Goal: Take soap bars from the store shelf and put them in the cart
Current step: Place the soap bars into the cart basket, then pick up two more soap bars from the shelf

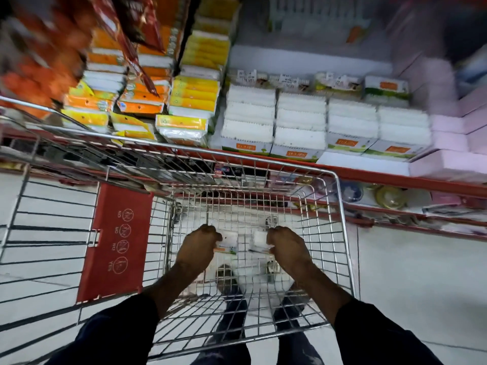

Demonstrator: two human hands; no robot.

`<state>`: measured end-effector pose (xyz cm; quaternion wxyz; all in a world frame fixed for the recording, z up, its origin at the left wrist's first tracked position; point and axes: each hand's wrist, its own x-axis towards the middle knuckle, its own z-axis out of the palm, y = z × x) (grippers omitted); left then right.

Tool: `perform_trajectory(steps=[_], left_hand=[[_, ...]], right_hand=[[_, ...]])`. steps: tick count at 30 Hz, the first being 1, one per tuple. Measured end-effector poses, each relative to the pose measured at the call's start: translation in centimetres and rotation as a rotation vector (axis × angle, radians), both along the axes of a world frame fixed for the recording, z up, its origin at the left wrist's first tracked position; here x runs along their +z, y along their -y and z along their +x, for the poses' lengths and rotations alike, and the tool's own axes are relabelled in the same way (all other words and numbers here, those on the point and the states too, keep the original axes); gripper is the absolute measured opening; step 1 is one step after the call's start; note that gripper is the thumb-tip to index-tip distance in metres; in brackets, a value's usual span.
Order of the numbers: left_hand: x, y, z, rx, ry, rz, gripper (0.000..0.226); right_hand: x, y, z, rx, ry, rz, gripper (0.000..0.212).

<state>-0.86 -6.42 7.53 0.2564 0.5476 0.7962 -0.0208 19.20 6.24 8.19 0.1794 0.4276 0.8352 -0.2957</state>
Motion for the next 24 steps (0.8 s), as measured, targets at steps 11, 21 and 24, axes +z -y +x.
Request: perform_trajectory(steps=[11, 21, 24], left_hand=[[14.5, -4.7, 1.7, 0.101, -0.101, 0.372, 0.032], [23.0, -11.2, 4.9, -0.020, -0.126, 0.587, 0.030], [24.3, -13.2, 6.7, -0.068, -0.119, 0.634, 0.029]], right_hand=[[14.6, -6.1, 0.8, -0.035, -0.199, 0.262, 0.029], [22.6, -12.0, 5.5, -0.164, -0.346, 0.438, 0.035], [23.4, -13.4, 7.4, -0.207, -0.332, 0.488, 0.036]])
